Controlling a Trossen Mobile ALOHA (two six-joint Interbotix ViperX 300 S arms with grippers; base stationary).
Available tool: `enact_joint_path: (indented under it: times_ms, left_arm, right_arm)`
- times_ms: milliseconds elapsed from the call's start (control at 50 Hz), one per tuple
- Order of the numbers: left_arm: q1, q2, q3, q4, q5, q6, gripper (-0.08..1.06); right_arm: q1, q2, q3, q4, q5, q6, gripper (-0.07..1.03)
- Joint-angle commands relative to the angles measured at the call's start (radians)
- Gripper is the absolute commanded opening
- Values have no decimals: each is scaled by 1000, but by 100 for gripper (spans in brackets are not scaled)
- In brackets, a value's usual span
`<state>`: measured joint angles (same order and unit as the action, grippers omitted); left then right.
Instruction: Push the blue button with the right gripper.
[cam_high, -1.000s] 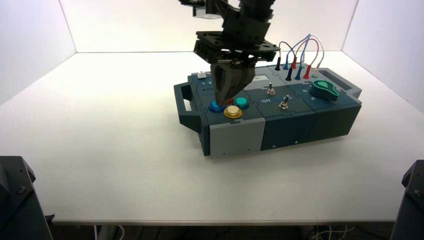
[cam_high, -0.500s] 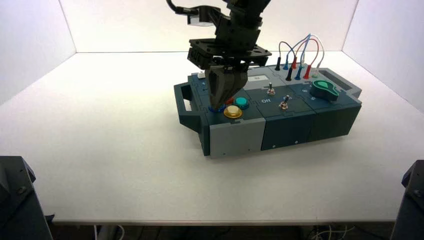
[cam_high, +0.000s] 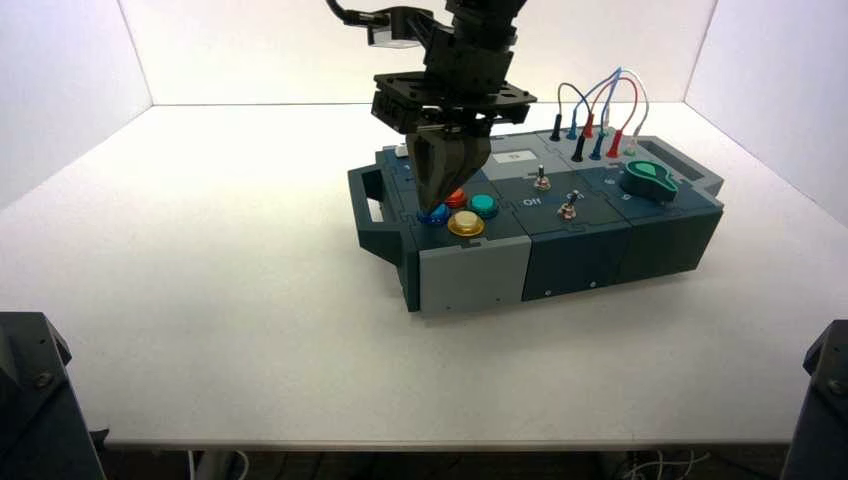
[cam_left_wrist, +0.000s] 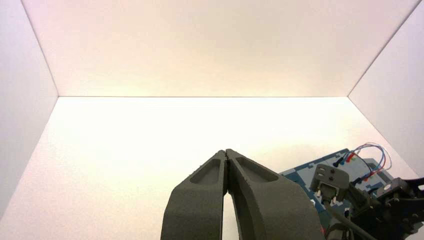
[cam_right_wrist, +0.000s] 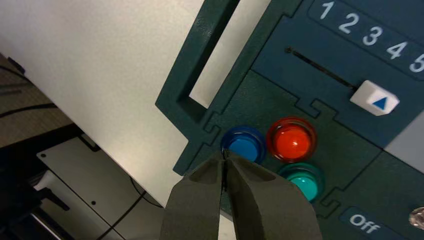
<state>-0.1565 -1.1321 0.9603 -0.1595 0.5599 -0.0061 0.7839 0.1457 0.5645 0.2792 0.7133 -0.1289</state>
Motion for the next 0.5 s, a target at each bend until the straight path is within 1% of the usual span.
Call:
enact_joint_path:
  times_ms: [20,260,500]
  left_arm:
    - [-5,12,-26,3,-12,2,-3]
    - [-5,11,-26,3,-14,3,-3]
    - [-5,11,-26,3,-15,2,-3]
  right_arm:
    - [-11,-25,-26,-3,3,2,-2]
    - [-51,-25,-31,-12,3,2,-2]
    - [-55,-15,-38,-11,5,0,-2]
